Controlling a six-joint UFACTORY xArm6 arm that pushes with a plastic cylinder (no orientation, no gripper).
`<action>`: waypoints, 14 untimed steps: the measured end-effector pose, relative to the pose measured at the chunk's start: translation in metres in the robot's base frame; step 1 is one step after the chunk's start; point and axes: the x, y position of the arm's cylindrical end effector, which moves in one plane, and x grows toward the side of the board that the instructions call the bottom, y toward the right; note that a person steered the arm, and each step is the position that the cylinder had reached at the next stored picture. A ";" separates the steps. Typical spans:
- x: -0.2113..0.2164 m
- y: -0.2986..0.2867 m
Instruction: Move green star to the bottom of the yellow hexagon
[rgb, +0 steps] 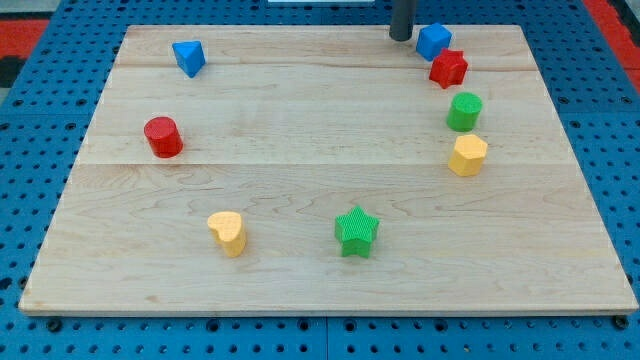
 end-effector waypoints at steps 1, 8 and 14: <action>0.001 0.013; 0.219 -0.123; 0.329 0.000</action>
